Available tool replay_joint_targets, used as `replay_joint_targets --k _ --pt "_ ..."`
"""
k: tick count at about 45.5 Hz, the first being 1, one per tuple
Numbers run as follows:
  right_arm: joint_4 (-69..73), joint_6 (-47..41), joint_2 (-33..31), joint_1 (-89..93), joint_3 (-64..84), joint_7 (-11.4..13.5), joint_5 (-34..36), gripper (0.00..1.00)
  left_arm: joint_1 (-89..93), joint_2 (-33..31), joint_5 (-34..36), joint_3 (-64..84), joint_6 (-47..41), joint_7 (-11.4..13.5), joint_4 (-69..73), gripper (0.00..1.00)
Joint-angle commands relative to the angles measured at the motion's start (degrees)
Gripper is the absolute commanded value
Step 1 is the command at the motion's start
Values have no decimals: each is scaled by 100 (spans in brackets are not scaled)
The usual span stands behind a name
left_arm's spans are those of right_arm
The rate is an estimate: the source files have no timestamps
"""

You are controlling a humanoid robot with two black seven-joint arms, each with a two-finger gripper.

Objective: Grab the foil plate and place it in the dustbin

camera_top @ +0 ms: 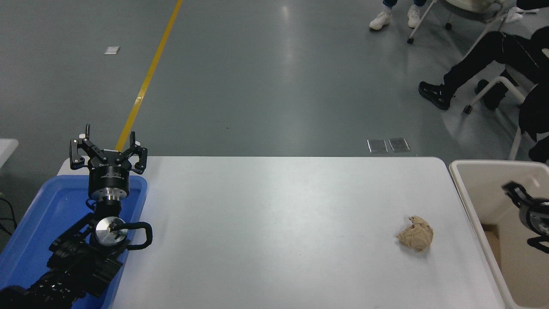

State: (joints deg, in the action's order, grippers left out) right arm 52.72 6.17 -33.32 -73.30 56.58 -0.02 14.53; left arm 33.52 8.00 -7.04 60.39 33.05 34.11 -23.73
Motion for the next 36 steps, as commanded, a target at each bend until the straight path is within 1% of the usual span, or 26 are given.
replay_joint_targets --k 1,5,12,20,29,36 --pt "1872 -371 247 -1792 748 2 -240 100 5 0 9 -9 9 -10 0 99" --pt "2425 -555 318 -2398 977 2 -574 100 5 -9 9 -9 9 -10 -9 99" --pt "3445 -951 318 -3514 1170 11 -654 100 5 0 18 -9 9 -10 -9 99" --pt "4386 -2075 537 -4911 1513 46 -654 100 5 0 18 -9 9 -10 -9 99" --pt "4624 -3279 792 -6011 1663 64 -654 100 -3 0 9 -9 9 -10 0 99" --pt "4633 -4167 863 -6600 1654 64 -645 100 -3 0 9 -9 9 -10 0 99"
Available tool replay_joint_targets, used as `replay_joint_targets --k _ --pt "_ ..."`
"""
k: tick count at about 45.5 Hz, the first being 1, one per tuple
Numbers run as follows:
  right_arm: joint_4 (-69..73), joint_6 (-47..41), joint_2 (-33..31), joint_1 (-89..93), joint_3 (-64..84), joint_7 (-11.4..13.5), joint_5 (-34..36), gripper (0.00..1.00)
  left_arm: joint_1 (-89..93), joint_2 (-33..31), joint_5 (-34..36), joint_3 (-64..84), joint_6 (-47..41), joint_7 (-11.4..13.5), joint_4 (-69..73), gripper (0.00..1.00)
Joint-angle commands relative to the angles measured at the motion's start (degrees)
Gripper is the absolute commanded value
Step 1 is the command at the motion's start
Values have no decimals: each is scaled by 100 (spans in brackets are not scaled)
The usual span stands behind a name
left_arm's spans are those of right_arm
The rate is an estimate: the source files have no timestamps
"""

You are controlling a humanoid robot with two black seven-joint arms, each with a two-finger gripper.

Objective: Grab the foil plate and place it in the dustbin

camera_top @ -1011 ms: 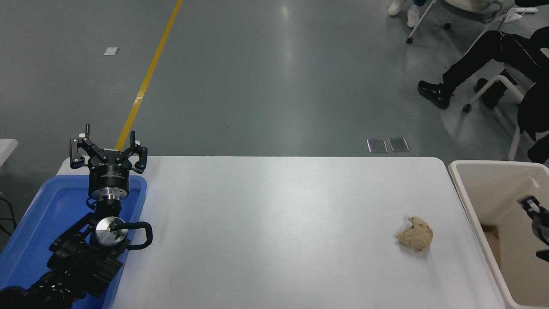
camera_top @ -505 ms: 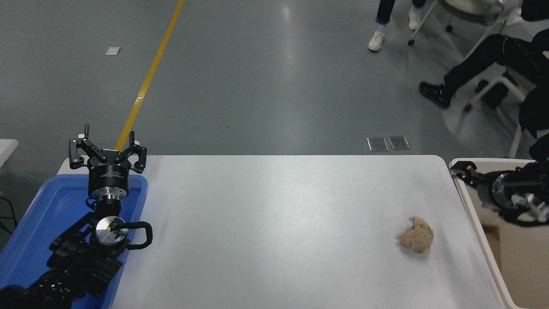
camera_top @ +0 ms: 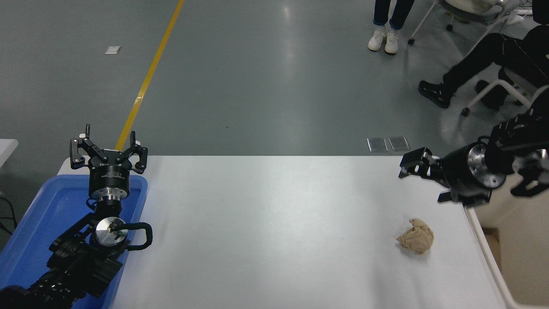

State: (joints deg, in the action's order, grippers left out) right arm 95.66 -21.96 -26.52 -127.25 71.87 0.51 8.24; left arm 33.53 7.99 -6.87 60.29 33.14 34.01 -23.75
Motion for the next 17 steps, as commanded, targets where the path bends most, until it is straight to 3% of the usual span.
replay_joint_targets --k 1,10,17 --pt "340 -1486 182 -1267 125 10 -16 100 -4 1 -8 0 -1 0 2 99" --pt "357 -2304 182 -1487 46 10 -16 100 -4 1 -8 0 -1 0 2 99" --pt "357 -2304 182 -1487 37 19 -24 100 -4 1 -8 0 -1 0 2 99"
